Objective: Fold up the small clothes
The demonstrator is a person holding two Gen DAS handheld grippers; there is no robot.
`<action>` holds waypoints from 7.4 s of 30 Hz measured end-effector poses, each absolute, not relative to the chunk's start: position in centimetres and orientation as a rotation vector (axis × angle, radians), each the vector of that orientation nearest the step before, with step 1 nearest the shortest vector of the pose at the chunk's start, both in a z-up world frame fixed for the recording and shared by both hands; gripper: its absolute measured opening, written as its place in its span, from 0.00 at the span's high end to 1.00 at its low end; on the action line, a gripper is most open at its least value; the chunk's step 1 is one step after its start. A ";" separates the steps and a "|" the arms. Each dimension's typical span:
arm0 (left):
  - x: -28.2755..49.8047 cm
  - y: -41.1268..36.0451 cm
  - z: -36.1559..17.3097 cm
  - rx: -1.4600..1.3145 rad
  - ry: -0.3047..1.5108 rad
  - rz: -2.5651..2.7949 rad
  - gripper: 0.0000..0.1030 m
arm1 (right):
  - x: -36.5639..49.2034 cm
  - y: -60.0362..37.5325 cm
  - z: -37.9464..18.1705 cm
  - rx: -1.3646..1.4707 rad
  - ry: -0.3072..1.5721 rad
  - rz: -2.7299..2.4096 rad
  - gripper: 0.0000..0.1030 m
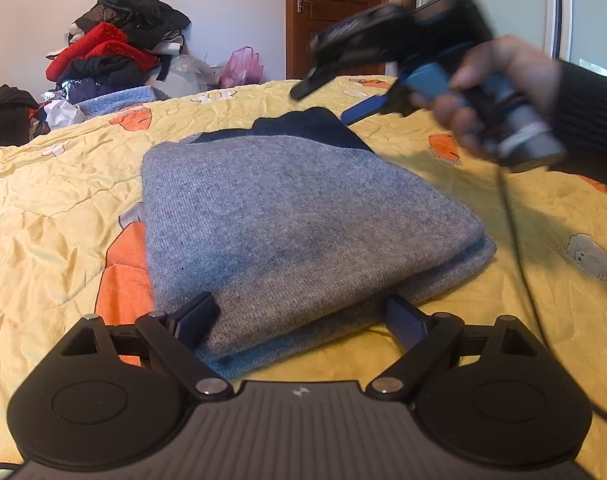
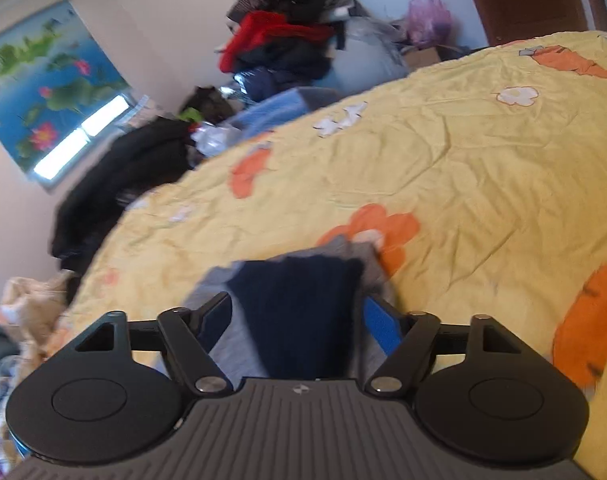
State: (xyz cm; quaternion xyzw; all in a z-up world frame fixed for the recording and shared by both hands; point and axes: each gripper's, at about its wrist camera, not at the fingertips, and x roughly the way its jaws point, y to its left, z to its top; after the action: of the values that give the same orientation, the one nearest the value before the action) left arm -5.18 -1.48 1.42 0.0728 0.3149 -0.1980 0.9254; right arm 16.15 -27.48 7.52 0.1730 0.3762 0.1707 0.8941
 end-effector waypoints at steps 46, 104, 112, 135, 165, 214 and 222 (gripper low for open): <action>-8.9 0.9 1.0 0.041 0.717 -0.086 0.01 | -8.3 -22.3 1.1 -0.064 0.741 0.103 0.00; -7.8 0.8 0.9 0.029 0.727 -0.078 0.00 | -8.0 -22.5 0.8 -0.040 0.704 0.022 0.00; -7.9 0.8 0.9 0.028 0.728 -0.075 0.00 | -8.0 -22.5 0.8 -0.039 0.703 0.023 0.00; -7.7 0.7 1.2 0.018 0.745 -0.053 0.00 | -8.0 -22.5 0.8 -0.040 0.703 0.022 0.00; -7.8 0.7 1.2 0.023 0.746 -0.056 0.00 | -8.0 -22.5 0.8 -0.040 0.703 0.022 0.00; -11.2 1.0 7.3 0.027 0.708 -0.062 0.00 | -11.6 -22.8 6.1 0.000 0.675 0.082 0.00; -11.7 1.6 7.2 -0.001 0.687 -0.059 0.00 | -11.3 -22.5 5.7 -0.011 0.701 0.080 0.00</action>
State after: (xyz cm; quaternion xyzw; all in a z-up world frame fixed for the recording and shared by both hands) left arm -11.70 1.57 7.22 -0.0005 0.3365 -0.0290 0.9412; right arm -11.32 -22.54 5.73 -0.0056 0.3431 0.0394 0.9385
